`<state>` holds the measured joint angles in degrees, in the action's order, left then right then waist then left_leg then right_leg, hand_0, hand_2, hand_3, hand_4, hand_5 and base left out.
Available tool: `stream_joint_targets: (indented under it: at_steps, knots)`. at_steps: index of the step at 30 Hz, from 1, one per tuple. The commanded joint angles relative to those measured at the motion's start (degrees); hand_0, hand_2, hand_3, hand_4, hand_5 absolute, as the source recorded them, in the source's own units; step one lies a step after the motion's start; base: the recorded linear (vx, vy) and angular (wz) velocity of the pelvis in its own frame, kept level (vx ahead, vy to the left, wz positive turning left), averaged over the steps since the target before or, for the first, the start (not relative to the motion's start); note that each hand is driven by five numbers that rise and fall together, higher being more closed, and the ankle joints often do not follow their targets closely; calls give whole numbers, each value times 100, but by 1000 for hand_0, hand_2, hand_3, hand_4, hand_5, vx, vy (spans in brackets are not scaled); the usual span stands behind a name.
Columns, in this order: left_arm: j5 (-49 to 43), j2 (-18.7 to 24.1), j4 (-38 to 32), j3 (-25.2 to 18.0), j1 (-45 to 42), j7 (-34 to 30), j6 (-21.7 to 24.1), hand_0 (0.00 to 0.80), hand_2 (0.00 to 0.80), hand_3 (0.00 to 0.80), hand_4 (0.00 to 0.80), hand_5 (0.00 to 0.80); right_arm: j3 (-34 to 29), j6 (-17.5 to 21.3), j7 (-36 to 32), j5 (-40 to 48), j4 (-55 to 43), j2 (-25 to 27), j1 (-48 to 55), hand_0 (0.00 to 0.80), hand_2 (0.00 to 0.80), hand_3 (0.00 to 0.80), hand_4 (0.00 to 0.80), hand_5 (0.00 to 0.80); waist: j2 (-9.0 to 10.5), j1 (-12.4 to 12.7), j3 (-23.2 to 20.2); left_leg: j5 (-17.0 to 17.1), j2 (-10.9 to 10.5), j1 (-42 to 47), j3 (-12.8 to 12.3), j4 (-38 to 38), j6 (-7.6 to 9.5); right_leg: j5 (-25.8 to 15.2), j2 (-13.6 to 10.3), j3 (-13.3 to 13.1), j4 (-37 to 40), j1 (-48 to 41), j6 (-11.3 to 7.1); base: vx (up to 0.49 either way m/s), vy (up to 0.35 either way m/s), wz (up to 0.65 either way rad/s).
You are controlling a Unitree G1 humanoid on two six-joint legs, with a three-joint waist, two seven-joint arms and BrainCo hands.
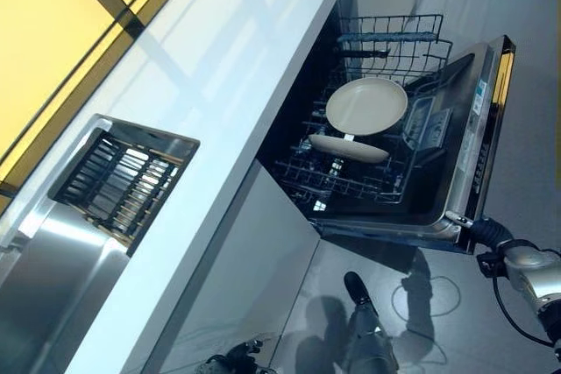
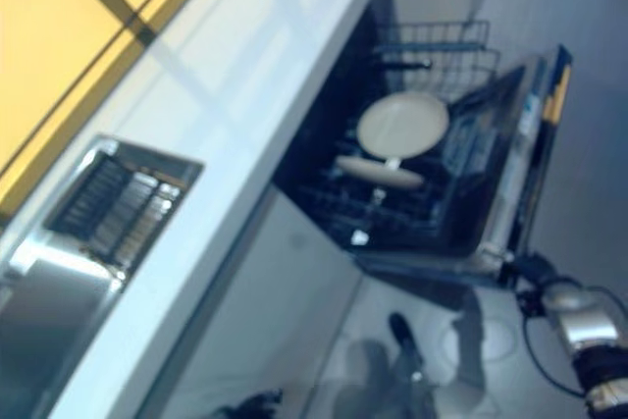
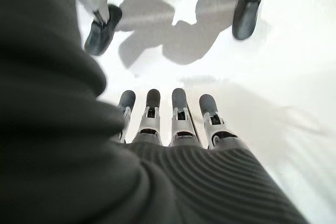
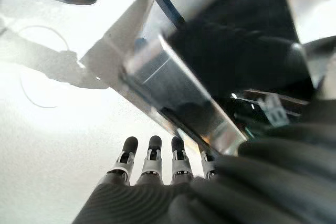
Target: Take plates into dishwasher
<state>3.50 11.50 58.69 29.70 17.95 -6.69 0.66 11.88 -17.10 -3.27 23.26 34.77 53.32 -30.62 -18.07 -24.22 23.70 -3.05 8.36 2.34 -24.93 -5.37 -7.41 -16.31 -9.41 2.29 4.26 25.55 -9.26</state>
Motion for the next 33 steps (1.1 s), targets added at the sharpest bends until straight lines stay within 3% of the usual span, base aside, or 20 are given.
stream_joint_targets:
  at_steps: [1,13,18,33]
  knots:
    - [-34,261,-68,53,125,2,25,0,0,0,0,0,309,836,-141,45,-1230,-734,-2465,0,0,0,0,0,335,540,-44,-249,-36,173,-103,757,-66,850,-399,-120,-124,-964,-2,4,-50,1]
    - [-93,274,8,56,88,29,-74,0,0,0,0,0,548,849,-147,86,-1516,-806,-2698,0,0,0,0,0,520,716,-170,-166,114,191,-152,749,-145,832,-273,124,18,-1121,38,-2,-16,-3]
    - [-166,305,44,39,32,2,-85,0,0,0,0,0,674,914,-89,121,-1563,-915,-2786,0,0,0,0,0,581,829,-228,-133,153,190,-180,748,-154,844,-252,264,35,-1185,51,1,-18,34]
    - [-254,303,53,61,-68,-10,-67,0,0,0,0,0,699,1003,194,51,-1693,-1087,-2811,0,0,0,0,0,608,1013,-344,-25,228,203,-94,675,-170,914,-284,445,5,-1401,72,1,-9,8]
